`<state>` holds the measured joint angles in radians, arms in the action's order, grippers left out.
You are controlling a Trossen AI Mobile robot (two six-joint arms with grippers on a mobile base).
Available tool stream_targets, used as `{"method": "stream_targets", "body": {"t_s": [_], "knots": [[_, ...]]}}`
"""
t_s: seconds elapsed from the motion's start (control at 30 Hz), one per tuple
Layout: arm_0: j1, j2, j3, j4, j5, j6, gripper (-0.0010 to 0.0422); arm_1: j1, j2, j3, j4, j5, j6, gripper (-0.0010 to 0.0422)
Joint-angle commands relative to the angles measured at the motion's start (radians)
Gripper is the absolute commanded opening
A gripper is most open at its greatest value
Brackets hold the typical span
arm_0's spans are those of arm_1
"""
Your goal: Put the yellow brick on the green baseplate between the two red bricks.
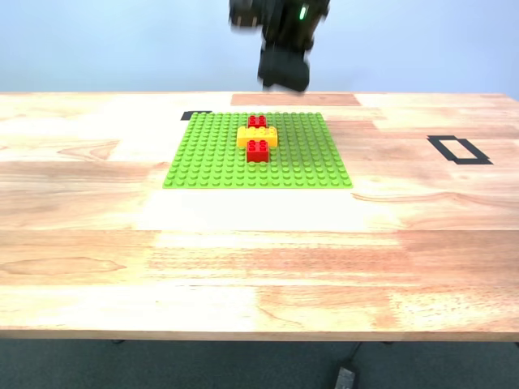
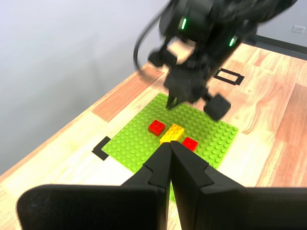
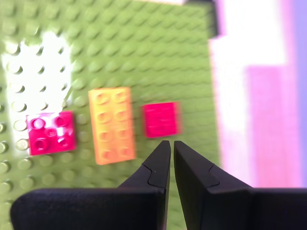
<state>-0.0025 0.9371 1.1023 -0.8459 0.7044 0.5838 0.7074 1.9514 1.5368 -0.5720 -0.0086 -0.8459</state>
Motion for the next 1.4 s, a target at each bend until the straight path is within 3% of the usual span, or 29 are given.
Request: {"method": "stream_targets", "body": {"t_s": [0.03, 0.27, 0.47, 0.67, 0.9, 1.2, 1.27, 1.4], "knots": [[0.0, 0.0, 0.0, 0.004, 0.001, 0.0, 0.0, -0.033, -0.071, -0.016, 0.012, -0.01, 0.019, 0.0011], [0.0, -0.001, 0.0, 0.076, -0.007, -0.008, 0.0, -0.131, -0.31, -0.14, 0.082, -0.011, 0.126, 0.0011], [0.001, -0.021, -0.06, 0.282, -0.175, -0.158, 0.0, -0.226, -0.614, -0.367, 0.24, -0.01, 0.257, 0.0011], [0.002, -0.121, -0.283, 0.657, -0.19, -0.276, 0.0, -0.344, -0.946, -0.65, 0.449, -0.008, 0.432, 0.0011], [0.002, -0.292, -0.602, 1.032, -0.352, -0.396, 0.0, -0.526, -1.28, -1.011, 0.674, -0.008, 0.682, 0.0011], [0.002, -0.458, -0.923, 1.221, -0.42, -0.492, 0.0, -0.668, -1.619, -1.367, 0.826, -0.012, 0.919, 0.001], [0.002, -0.488, -0.982, 1.273, -0.429, -0.534, 0.0, -0.678, -1.687, -1.411, 0.814, -0.011, 0.926, 0.0006], [0.002, -0.553, -1.075, 1.292, -0.532, -0.569, 0.0, -0.676, -1.809, -1.487, 0.798, 0.014, 0.889, 0.0]]}}
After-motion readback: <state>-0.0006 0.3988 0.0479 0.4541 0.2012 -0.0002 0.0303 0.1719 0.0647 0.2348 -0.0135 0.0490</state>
